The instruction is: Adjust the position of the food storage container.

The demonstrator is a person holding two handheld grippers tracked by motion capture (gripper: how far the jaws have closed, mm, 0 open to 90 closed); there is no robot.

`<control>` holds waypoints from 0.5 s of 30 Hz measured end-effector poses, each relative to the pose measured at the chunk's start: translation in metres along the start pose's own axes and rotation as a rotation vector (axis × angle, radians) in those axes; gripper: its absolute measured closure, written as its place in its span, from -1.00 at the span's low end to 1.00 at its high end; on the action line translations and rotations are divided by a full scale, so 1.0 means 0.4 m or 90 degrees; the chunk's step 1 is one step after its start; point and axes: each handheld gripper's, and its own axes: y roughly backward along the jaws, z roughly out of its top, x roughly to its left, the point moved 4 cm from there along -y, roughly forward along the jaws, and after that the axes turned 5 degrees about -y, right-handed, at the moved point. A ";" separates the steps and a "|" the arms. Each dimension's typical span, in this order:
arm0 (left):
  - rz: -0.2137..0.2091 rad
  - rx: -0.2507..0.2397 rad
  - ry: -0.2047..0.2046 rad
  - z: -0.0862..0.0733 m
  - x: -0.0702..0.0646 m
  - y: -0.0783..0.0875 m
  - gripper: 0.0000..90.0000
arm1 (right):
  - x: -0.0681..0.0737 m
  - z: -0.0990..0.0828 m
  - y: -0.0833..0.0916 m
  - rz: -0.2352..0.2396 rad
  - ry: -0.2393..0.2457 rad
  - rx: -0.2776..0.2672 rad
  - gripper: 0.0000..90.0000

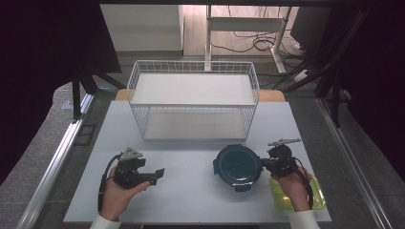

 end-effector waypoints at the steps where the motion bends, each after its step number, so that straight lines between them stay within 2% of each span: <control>1: 0.000 0.000 0.000 -0.001 0.001 0.000 -0.62 | 0.012 0.001 -0.002 0.000 0.005 0.003 0.98; 4: -0.001 -0.002 0.006 -0.002 0.005 0.002 -0.62 | 0.045 -0.001 -0.005 0.018 0.004 0.005 0.98; 7: -0.004 -0.001 0.007 -0.002 0.003 -0.001 -0.62 | 0.060 0.000 -0.008 0.019 0.010 0.008 0.98; 10: -0.006 0.002 0.004 -0.003 -0.001 -0.004 -0.62 | 0.085 0.000 -0.013 0.006 0.027 0.012 0.98; 15: -0.008 0.003 0.001 -0.001 -0.006 -0.008 -0.61 | 0.110 -0.002 -0.015 0.009 0.033 0.014 0.98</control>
